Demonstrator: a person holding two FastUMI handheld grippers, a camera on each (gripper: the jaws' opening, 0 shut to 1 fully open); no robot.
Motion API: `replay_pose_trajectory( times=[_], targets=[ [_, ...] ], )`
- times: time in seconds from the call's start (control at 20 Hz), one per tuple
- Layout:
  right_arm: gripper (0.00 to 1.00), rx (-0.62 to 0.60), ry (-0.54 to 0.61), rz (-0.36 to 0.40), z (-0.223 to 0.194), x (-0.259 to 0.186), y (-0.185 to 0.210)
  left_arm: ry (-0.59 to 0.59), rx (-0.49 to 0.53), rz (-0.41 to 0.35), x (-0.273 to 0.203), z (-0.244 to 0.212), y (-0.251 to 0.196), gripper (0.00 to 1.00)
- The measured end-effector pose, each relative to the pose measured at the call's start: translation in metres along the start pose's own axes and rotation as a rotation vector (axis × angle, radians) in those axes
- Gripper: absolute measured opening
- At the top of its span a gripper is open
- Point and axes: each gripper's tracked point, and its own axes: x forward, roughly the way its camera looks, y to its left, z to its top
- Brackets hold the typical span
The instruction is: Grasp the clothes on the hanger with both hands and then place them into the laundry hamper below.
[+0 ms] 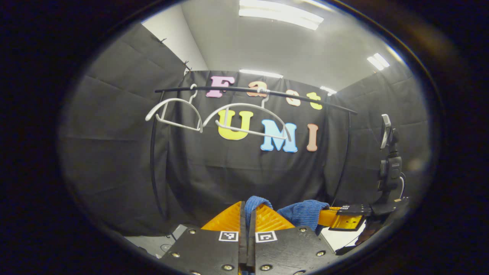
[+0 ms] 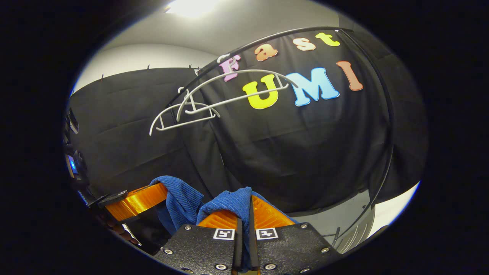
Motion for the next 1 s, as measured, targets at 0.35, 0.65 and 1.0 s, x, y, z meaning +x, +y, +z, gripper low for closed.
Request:
replay_pose_trajectory(
  times=[0.35,0.65,1.0],
  targets=[
    [0.06,-0.027,0.142,-0.07,-0.081,0.013,-0.03,0.212,-0.023,0.081,0.009,-0.103,0.036,0.01],
    [0.06,-0.043,0.258,-0.128,-0.133,0.021,-0.048,0.405,-0.004,0.131,0.018,-0.191,0.054,0.01],
    [0.08,-0.048,0.427,-0.178,-0.199,0.016,-0.058,0.594,0.027,0.136,-0.007,-0.272,0.066,0.01]
  ],
)
